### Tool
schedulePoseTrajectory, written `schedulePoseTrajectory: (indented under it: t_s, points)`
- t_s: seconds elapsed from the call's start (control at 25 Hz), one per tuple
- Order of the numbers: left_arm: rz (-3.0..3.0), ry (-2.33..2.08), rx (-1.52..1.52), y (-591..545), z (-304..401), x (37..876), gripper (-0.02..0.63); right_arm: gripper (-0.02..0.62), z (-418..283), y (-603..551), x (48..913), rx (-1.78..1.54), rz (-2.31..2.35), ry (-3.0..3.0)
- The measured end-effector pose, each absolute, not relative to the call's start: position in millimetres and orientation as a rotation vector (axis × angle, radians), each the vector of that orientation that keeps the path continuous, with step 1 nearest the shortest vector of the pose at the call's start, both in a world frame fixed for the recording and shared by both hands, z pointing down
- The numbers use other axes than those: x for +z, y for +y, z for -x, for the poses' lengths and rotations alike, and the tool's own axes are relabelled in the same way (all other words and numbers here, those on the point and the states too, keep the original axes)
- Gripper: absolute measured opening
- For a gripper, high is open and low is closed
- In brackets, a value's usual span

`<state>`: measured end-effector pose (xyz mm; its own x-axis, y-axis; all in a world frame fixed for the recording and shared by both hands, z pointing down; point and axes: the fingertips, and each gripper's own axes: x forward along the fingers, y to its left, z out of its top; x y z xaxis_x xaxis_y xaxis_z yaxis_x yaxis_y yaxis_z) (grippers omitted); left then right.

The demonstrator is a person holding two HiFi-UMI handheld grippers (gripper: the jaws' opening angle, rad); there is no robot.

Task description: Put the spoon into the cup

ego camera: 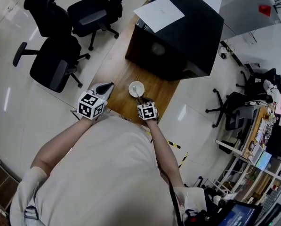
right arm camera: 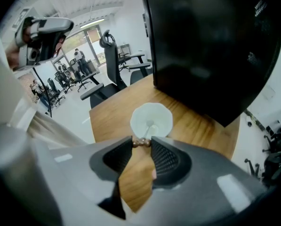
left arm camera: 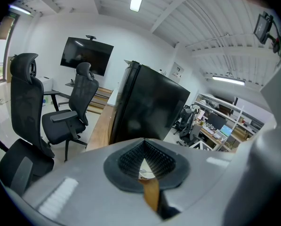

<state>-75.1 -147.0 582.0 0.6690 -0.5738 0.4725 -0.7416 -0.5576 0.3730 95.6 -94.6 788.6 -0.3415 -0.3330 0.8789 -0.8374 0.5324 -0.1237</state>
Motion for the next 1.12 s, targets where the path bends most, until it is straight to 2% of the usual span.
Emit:
schedulePoseTrajectory:
  t_s: [1.12]
  points:
    - [-2.325, -0.991, 0.406, -146.1, 100.6, 579.3, 0.003, 0.129, -86.7, -97.7, 800.9, 0.77, -1.09, -1.851]
